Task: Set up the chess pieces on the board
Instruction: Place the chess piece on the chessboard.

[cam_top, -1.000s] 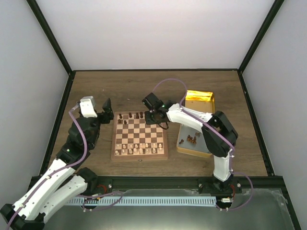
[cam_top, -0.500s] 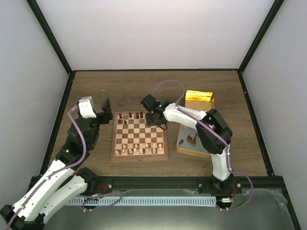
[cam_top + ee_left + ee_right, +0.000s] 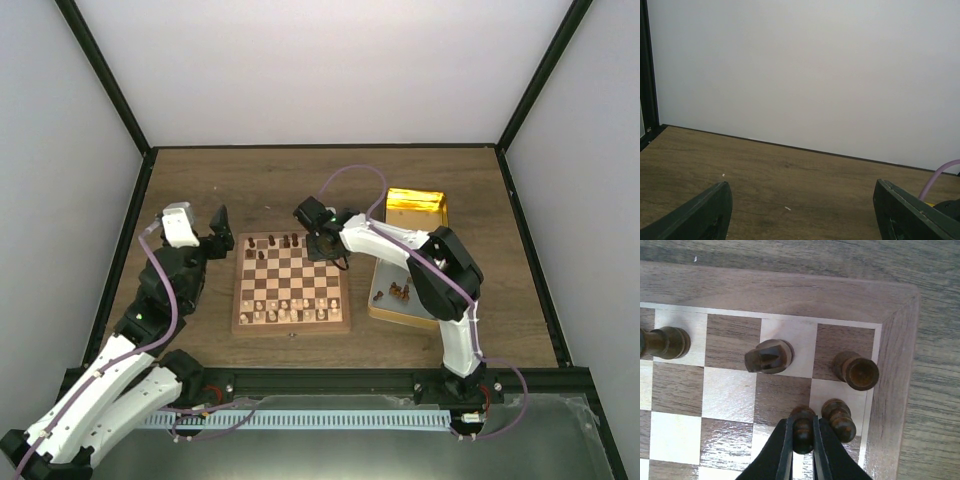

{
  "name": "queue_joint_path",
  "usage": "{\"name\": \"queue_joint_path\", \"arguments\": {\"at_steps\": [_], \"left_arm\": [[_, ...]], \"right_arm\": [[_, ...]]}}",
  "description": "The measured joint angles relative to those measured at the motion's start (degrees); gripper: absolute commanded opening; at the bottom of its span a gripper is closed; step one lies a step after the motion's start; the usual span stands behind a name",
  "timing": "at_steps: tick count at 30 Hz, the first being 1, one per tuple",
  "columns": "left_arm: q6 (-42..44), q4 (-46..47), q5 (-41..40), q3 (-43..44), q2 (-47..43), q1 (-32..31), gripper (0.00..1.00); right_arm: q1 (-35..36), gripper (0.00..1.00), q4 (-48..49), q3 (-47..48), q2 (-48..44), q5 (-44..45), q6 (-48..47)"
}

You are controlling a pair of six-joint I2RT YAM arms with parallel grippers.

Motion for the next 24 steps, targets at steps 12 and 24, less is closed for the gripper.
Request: {"name": "queue_joint_path", "arguments": {"at_steps": [12, 24], "left_arm": [[0.0, -0.3, -0.1, 0.0, -0.3, 0.0, 0.79], [0.0, -0.3, -0.2, 0.0, -0.3, 0.0, 0.79]], "right_arm": [[-0.1, 0.04, 3.0, 0.0, 0.0, -5.2, -2.3], [-0.4, 0.06, 2.0, 1.6, 1.2, -3.9, -2.1]]}}
